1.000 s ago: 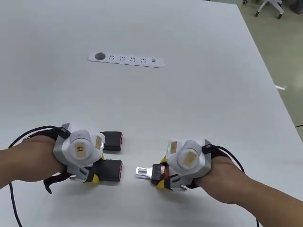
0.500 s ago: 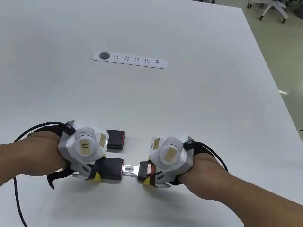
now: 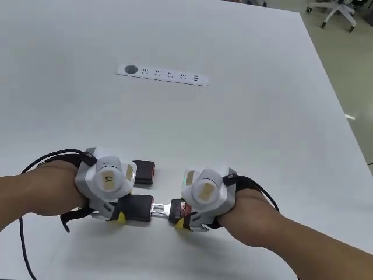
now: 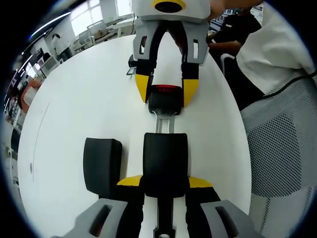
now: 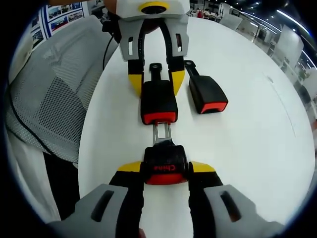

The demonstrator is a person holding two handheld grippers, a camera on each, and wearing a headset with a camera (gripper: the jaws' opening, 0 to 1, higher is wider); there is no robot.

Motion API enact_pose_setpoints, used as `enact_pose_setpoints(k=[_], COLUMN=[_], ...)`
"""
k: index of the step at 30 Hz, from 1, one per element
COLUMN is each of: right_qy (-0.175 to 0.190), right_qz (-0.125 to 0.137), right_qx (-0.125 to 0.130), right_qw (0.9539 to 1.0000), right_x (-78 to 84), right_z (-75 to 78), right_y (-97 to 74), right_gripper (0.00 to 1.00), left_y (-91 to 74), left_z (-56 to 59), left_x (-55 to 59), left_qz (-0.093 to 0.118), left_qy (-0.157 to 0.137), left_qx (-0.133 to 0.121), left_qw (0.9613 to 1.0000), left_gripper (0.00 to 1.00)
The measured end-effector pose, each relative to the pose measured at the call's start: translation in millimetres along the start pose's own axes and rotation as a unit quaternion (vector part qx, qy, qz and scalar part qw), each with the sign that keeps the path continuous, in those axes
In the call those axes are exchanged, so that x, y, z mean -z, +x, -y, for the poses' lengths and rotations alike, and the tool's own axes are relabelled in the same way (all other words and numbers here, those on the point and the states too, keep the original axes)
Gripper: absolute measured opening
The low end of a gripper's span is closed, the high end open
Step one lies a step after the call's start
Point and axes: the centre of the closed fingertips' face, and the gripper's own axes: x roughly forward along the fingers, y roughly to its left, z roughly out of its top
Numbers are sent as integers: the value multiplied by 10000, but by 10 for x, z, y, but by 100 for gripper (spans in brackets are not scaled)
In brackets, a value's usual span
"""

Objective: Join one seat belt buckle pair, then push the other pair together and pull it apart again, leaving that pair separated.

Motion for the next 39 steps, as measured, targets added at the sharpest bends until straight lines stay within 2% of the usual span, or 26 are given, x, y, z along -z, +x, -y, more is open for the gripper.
enact_pose_setpoints(k=[24,39], right_qy=[-139,-229], right_qz=[141,226], right_qx=[42,7], right_qw=[9998,9995], right_x=[-27,-102], right_z=[25,-16], right_y=[-10,87], right_gripper=[33,33], left_y=[-19,-17], left_z=[9,9], left_x=[-18,-14], left_qz=[-8,-15], left_qy=[-22,-5], left_qx=[0,4], left_qw=[10000,10000], left_gripper=[33,33])
